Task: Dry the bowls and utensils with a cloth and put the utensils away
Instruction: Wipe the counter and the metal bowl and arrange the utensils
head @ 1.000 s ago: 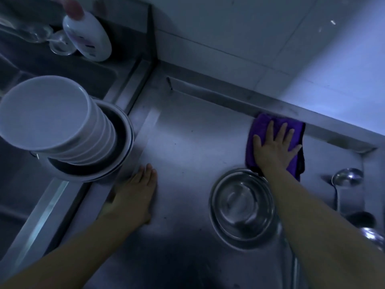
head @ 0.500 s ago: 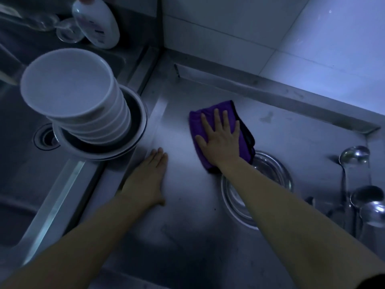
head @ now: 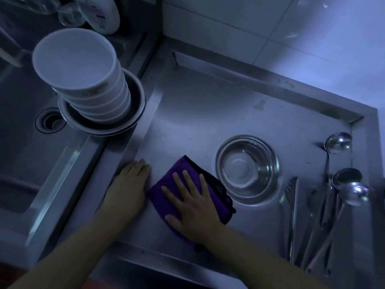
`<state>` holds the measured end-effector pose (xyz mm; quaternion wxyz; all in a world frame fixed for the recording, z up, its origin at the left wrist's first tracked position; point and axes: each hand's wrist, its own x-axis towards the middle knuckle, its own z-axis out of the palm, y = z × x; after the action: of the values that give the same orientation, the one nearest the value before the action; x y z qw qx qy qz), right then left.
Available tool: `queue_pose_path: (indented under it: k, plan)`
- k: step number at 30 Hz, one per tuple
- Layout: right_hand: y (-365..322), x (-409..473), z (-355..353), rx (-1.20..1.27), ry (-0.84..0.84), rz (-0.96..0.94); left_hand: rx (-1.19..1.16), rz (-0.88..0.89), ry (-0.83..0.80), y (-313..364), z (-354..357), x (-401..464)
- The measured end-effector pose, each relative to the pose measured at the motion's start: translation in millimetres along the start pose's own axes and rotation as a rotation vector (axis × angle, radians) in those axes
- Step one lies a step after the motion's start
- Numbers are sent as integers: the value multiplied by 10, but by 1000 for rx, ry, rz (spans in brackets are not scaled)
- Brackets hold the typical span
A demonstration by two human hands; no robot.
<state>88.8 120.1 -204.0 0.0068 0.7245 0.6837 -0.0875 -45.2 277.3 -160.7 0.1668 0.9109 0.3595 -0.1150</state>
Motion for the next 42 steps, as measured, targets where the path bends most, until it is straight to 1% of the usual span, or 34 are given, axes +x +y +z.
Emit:
queue_pose_path:
  k: [3, 7, 11, 14, 16, 18, 21, 27, 29, 31, 34, 36, 39, 42]
  plan:
    - [184, 160, -42, -5, -13, -20, 85, 38, -110, 1, 1, 67]
    - [606, 684, -143, -37, -7, 116, 202, 25, -244, 53, -8, 115]
    - [1168, 1210, -264, -66, 20, 258, 299, 17, -252, 88, 32, 94]
    - [1566, 1556, -338, -69, 29, 372, 287, 12, -255, 73, 47, 106]
    - [1693, 1723, -365, -58, 14, 431, 258, 4, -252, 51, 66, 112]
    - [1643, 1775, -357, -57, 3, 473, 233, 6, -246, 21, 84, 108]
    - [1274, 1571, -303, -52, 15, 453, 176, 12, -221, -23, 105, 96]
    - [122, 553, -101, -3, 18, 258, 19, 7, -195, -37, 46, 18]
    - [-160, 180, -18, 24, 13, 223, 16, 9, -160, 11, 30, -62]
    - [-329, -164, 41, 27, 2, 196, 41, 17, -87, 66, 48, -203]
    - [-317, -554, 55, 5, -39, 191, 76, 52, -4, 167, 107, -458]
    - [-170, -737, 26, -4, -65, 229, 90, 97, -1, 238, 141, -593]
    - [147, -990, -29, -19, -76, 383, 117, 175, 21, 294, 164, -712]
    - [449, -1237, -84, -30, -95, 570, 78, 170, 48, 272, 117, -807]
